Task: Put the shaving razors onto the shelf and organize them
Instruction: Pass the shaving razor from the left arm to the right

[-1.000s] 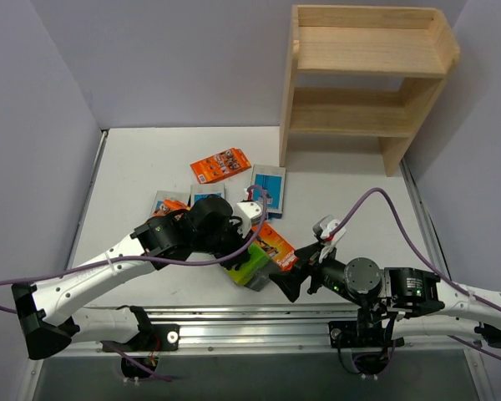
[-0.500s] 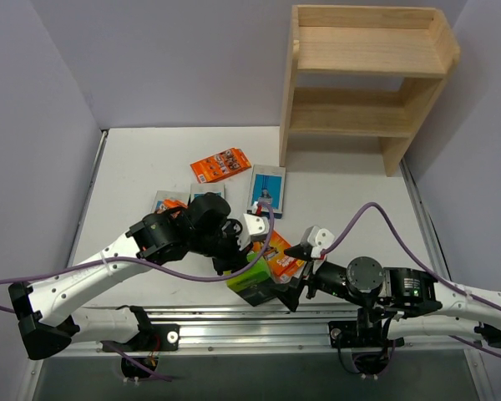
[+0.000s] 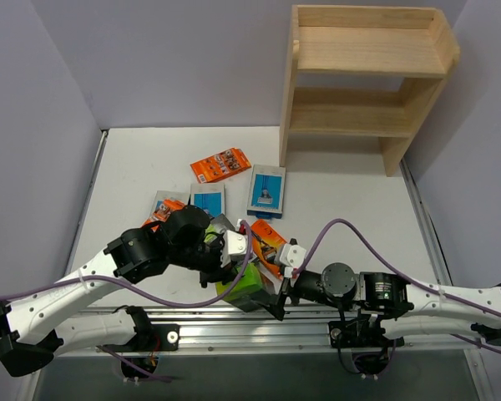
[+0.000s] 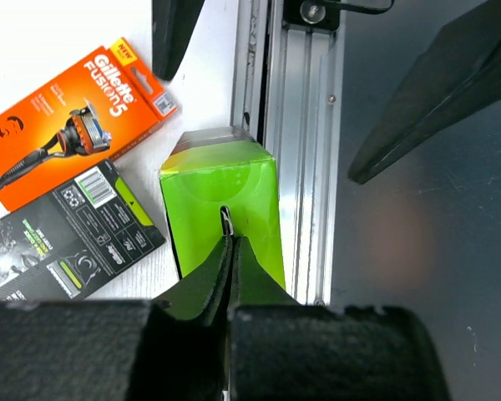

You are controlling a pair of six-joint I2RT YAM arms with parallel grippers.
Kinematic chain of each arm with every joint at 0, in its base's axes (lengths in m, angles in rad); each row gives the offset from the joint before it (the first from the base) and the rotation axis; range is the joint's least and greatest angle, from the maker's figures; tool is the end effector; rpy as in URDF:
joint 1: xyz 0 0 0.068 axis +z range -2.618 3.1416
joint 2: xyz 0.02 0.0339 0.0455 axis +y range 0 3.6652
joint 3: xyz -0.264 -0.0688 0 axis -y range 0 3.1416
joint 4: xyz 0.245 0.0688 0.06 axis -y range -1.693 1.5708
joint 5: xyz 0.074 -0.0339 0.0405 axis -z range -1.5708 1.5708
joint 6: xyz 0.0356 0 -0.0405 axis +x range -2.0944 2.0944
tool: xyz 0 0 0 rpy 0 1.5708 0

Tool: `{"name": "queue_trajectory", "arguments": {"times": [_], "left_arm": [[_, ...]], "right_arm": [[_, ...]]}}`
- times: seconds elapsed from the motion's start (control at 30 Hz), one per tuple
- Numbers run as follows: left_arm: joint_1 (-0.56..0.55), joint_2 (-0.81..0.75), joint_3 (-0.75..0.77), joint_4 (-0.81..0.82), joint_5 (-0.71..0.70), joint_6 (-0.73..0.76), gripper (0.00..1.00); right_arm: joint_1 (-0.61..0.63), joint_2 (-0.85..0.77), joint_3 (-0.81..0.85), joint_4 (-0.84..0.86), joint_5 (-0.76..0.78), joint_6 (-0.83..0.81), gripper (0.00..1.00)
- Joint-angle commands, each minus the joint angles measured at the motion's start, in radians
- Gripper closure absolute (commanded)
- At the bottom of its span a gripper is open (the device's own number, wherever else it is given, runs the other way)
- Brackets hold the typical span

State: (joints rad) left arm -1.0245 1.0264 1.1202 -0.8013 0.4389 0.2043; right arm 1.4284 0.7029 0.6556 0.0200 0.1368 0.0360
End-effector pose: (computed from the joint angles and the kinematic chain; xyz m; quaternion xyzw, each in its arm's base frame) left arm 0.0922 -0.1807 0.3530 0.5855 0.6719 -0.3441 0.2956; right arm 0.0297 0.1729 0.3295 -0.4220 0.5792 0.4287 0.5502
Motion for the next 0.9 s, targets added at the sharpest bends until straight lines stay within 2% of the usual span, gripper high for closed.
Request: {"name": "queue_trajectory", "arguments": {"times": [0.0,0.23,0.6,0.87], "left_arm": [[0.0,-0.034,0.023,0.126,0.078,0.044,0.98],[-0.003,-0.051,0.027,0.122,0.138,0.06,0.98],[-0.014,-0.065,0.059,0.079,0.201,0.084,0.98],[-0.023,-0.046,0.092,0.039,0.242,0.106,0.98]], "right_arm": [[0.006,0.036,0.009,0.081,-0.042,-0.05,0.0],[-0.002,0.104,0.025,0.115,-0.101,-0.084,0.01],[-0.037,0.083,0.027,0.106,-0.163,-0.1,0.01],[-0.048,0.083,0.027,0.098,-0.149,-0.113,0.01]]}}
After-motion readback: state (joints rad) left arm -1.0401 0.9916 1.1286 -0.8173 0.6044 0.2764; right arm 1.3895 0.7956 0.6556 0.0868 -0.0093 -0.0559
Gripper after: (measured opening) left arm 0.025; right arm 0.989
